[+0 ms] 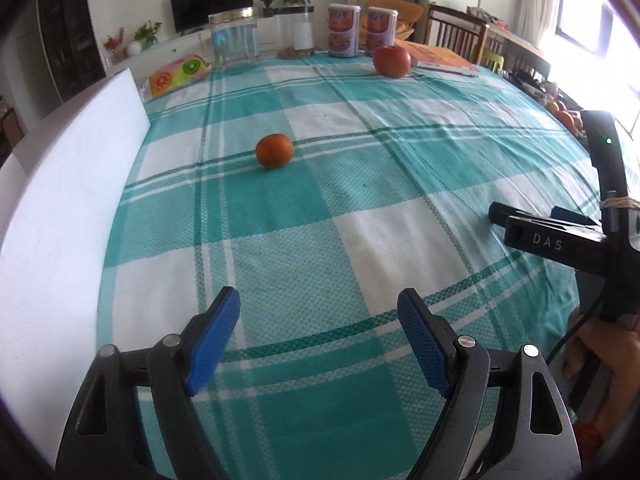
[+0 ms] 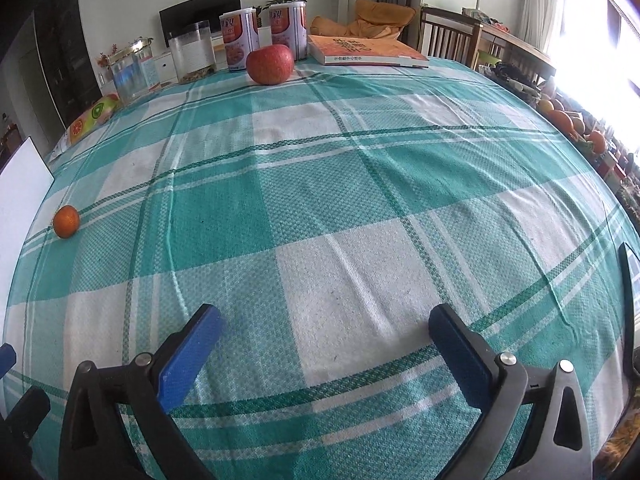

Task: Organize fruits
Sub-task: 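Move the right gripper to the red apple and close around it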

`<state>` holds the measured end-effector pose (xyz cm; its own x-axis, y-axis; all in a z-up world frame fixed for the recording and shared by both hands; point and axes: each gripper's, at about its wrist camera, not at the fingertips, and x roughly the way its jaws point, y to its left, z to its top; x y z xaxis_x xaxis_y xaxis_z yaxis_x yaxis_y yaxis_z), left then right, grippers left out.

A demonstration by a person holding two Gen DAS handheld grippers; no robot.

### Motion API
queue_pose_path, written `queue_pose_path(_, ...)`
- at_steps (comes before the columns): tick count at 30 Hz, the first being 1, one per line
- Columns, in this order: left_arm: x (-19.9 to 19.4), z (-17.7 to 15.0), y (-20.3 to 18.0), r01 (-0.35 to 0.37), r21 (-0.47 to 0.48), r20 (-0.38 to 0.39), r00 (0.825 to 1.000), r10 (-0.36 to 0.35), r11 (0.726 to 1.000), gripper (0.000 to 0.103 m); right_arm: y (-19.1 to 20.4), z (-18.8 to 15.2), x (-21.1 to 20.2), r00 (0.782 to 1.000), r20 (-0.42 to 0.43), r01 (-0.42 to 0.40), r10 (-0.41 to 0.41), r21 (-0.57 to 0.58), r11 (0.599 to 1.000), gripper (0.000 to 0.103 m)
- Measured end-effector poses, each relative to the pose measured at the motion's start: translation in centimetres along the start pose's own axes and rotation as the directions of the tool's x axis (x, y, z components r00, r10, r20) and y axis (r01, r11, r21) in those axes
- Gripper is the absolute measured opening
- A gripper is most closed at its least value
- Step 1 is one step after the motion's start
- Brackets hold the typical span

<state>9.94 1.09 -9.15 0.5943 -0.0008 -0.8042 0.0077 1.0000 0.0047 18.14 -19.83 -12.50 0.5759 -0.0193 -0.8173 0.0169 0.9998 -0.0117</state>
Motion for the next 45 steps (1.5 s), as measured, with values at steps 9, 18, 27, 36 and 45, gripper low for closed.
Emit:
queue_pose_path(9,3.8,4.1,0.6,-0.042,-0.041,0.019,0.999,0.043,0.998,0.083,0.0,0.0,0.0,1.000,0.000,-0.001,0.001,0.001,1.000,0.103)
queue_pose_path(18,6.8,5.8,1.4,-0.093,-0.071,-0.014,0.996,0.092,0.993,0.083,0.0,0.0,0.0,1.000,0.000,-0.002,0.002,0.001,1.000,0.103)
queue_pose_path(27,6.9,5.9,1.4,-0.105,-0.053,-0.002,0.995,0.105,0.993,0.084,0.0,0.0,0.0,1.000,0.000,-0.002,0.002,0.001,1.000,0.103)
queue_pose_path(36,7.5,6.4,1.8,-0.094,-0.061,-0.002,0.996,0.094,0.994,0.088,0.1,0.0,0.0,1.000,0.000,-0.003,0.003,0.001,1.000,0.103)
queue_pose_path(45,8.2,6.7,3.0,-0.054,-0.113,0.014,0.998,0.056,0.992,0.094,-1.1,7.8,3.3,0.982,-0.021,-0.187,0.188,0.024,0.982,0.103)
